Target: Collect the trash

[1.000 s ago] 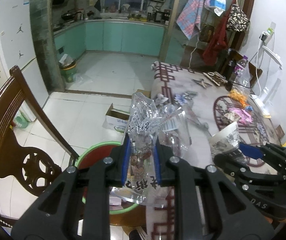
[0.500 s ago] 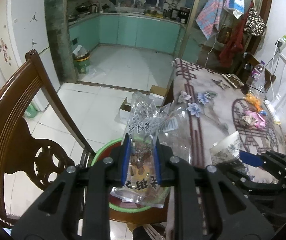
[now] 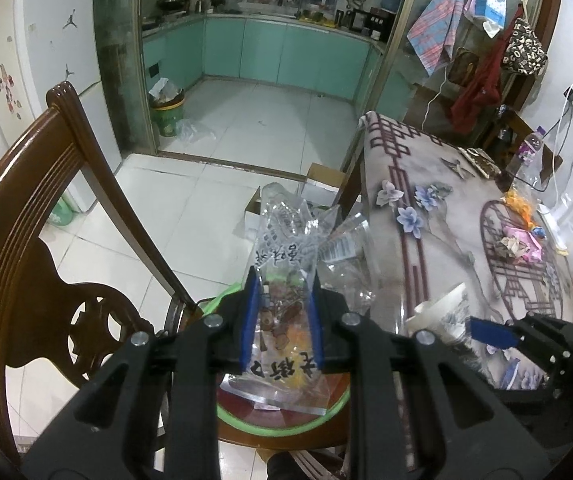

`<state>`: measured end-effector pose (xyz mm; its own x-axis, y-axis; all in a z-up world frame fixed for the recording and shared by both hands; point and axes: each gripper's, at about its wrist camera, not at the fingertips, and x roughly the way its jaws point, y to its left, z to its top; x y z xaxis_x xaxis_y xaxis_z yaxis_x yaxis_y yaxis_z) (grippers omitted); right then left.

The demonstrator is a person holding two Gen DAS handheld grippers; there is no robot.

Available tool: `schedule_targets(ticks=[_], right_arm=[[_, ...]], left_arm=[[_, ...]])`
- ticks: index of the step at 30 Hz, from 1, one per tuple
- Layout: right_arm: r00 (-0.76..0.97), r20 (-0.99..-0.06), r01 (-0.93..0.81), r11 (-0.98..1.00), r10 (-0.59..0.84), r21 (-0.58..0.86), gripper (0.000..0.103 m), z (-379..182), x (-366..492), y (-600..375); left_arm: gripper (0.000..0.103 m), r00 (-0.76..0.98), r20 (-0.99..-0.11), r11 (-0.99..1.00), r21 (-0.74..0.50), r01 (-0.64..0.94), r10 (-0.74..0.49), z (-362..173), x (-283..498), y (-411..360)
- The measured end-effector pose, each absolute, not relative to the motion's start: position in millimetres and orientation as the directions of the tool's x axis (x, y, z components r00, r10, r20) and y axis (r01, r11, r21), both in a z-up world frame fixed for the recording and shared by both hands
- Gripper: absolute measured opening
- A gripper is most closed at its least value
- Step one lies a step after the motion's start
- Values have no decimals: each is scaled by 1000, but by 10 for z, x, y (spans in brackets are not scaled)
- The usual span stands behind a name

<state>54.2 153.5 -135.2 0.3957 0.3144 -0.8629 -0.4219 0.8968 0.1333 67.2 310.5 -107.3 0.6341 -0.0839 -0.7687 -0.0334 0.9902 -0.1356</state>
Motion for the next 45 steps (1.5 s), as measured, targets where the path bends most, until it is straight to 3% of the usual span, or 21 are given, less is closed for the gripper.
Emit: schedule_targets(ticks=[12,13,14,15,16,24,32,40,45], right_arm=[[344,-877,-457,875,337,157,50,-1507,647,1719],[345,-875,-460,874,341,159,52,-1508,647,1721],[342,-876,-462,873,339,158,70,-1515,657,1735],[342,-879,-464,873,332,149,77,-1527,658,1741],[353,-877,-463,875,327,140,76,-1526,655,1733],[393,-861,-420,896,323,144,76,-1376,606,1497],[464,-871,-189,979,159,78,77,-1334,359,523],[388,-919,167,986,-71,-6,77,-1604,-196,-919],[327,-930,313,948,-171,-64,85,-1731,-655,-1683]], left_arm=[[23,634,-767,988,-151,-33,-97,-1131,811,3168],[27,634,-768,988,-150,-39,-91,-1137,817,3171],[40,636,-767,987,-150,-50,-84,-1139,823,3170],[54,641,-764,986,-152,-64,-76,-1138,813,3180],[58,648,-758,985,-157,-71,-74,-1131,795,3189],[64,664,-741,980,-186,-66,-96,-1024,704,3101],[67,637,-750,982,-179,60,-176,-1012,584,2622],[67,595,-771,974,-175,143,-226,-1081,545,2053],[67,581,-773,965,-167,202,-256,-1104,475,1548]])
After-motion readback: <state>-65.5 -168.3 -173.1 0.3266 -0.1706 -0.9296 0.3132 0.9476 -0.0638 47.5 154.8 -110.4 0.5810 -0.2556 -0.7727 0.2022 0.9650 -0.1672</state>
